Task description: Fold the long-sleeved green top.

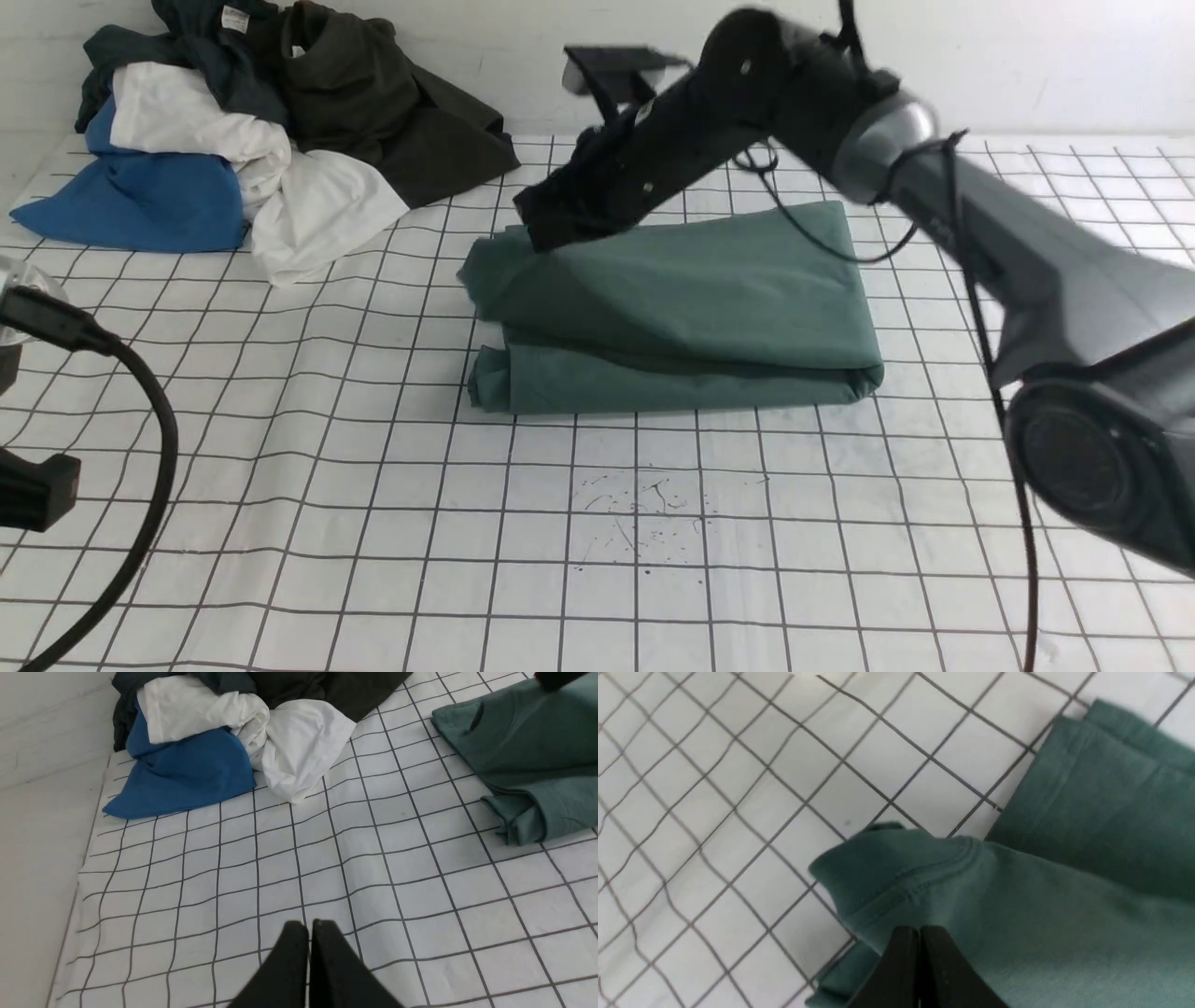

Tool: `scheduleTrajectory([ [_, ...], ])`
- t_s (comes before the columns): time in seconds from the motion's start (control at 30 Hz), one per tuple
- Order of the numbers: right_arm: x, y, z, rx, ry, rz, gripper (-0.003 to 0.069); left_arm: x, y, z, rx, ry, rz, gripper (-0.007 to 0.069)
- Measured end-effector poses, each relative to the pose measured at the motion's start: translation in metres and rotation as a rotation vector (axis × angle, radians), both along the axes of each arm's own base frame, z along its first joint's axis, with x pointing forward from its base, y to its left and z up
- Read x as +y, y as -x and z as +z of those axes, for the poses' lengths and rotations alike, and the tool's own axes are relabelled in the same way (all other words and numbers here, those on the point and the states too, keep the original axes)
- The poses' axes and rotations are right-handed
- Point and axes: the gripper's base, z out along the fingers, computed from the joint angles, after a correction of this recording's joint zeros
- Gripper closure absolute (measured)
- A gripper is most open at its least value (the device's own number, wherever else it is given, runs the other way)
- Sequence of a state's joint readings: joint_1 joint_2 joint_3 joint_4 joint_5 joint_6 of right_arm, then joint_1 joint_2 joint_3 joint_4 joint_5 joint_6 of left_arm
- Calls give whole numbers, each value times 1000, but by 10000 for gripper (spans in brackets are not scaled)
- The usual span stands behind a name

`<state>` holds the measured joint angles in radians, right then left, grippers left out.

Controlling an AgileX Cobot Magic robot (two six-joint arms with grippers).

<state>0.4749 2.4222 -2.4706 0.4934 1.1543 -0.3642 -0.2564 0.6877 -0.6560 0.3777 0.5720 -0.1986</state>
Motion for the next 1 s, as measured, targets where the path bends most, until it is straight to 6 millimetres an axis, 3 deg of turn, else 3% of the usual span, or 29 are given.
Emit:
scheduleTrajectory([
  [0.03,-3,2,6,-17,23,9,670,0,0,0,0,4,2,631],
  [0.07,-14,10,33,-76,87,31,670,-1,-2,-2,13,30,14,631],
  [0.17,-47,15,69,-162,182,-33,670,-9,-16,-7,92,123,29,631],
  [0.23,-63,11,71,-145,187,-82,670,-15,-29,-8,136,168,29,631],
  [0.33,-77,-1,54,-78,132,-126,670,-26,-55,-6,170,228,13,631],
  [0.4,-70,-7,37,-38,60,-112,670,-33,-72,-3,176,257,5,631],
  [0.47,-50,-9,15,18,-28,-62,670,-38,-85,-1,180,262,-8,631],
  [0.57,-25,-6,-5,42,-64,-5,670,-40,-93,-6,202,242,-18,631],
  [0.63,-1,-1,-30,54,-56,53,670,-41,-95,-12,248,217,-20,631],
  [0.83,24,10,-46,40,-20,130,635,-40,-91,-17,318,211,-8,631],
  [1.0,23,12,-48,41,27,133,473,-45,-90,-18,340,257,-35,631],
])
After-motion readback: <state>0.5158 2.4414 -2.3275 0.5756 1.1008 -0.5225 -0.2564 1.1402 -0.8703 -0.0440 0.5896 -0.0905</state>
